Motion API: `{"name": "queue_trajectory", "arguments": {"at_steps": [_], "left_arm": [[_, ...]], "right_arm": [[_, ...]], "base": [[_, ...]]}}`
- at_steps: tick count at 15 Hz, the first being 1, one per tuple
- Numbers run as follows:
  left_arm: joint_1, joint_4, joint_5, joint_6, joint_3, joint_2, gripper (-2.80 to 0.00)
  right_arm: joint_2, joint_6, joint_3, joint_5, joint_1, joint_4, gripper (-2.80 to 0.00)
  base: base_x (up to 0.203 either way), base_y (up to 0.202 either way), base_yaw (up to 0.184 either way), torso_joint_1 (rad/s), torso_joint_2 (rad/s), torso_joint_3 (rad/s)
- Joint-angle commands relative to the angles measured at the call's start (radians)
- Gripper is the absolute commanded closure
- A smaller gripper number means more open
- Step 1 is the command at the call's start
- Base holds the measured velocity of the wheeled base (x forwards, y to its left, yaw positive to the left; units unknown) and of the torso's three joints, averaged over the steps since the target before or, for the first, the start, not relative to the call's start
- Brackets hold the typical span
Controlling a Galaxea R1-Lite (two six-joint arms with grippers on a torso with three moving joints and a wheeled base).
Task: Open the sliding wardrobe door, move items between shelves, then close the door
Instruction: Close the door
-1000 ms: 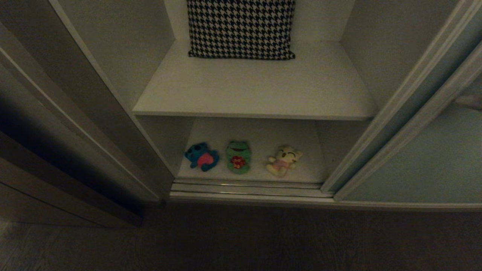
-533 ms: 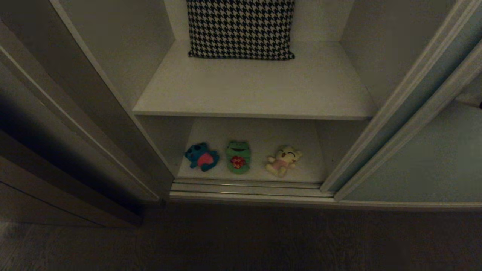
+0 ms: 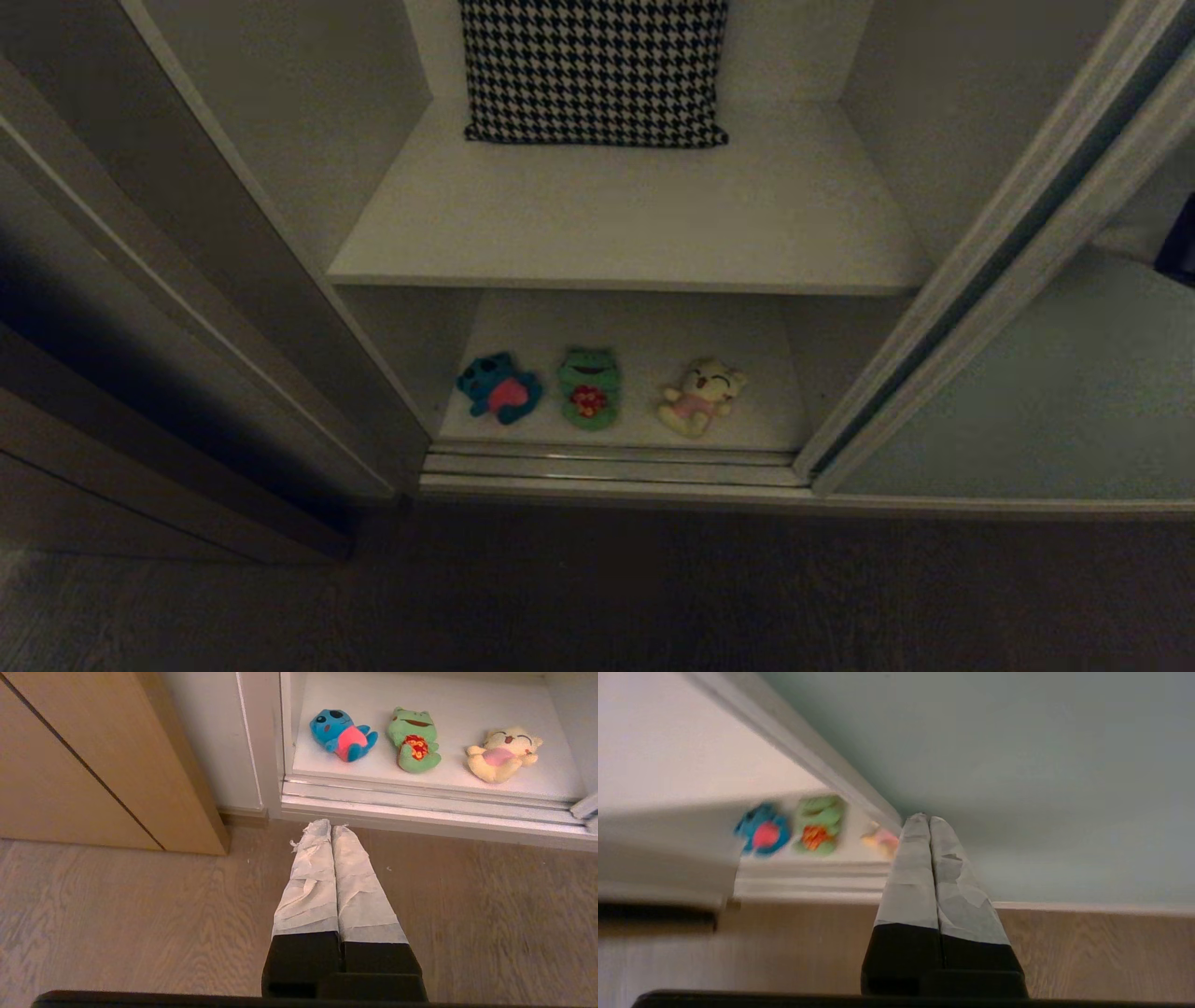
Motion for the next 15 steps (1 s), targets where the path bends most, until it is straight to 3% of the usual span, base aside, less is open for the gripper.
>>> {"name": "queue_trajectory", "arguments": {"at_steps": [1, 5, 9, 15], "left_arm": [[0.000, 0.000, 0.000, -0.002, -0.001, 0.001, 0.00], [0.000, -0.001, 0.000, -0.001, 0.001, 0.001, 0.00], [0.000, -0.001, 0.000, -0.001, 0.001, 0.001, 0.00], [0.000, 0.000, 0.000, -0.002, -0.001, 0.001, 0.00]], "right_arm": [[0.012, -0.025, 0.001, 0.004, 0.039, 0.003, 0.00], [0.020, -0.029, -0.001, -0.004, 0.188, 0.003, 0.00], [-0.011, -0.031, 0.006, -0.157, 0.426, 0.002, 0.00], [-0.189, -0.081, 0.143, -0.170, 0.452, 0.011, 0.00]], "base": [[0.000, 0.000, 0.000, 0.000, 0.00, 0.000], [0.000, 0.000, 0.000, 0.000, 0.00, 0.000], [0.000, 0.000, 0.000, 0.000, 0.00, 0.000], [0.000, 0.000, 0.000, 0.000, 0.00, 0.000]]}}
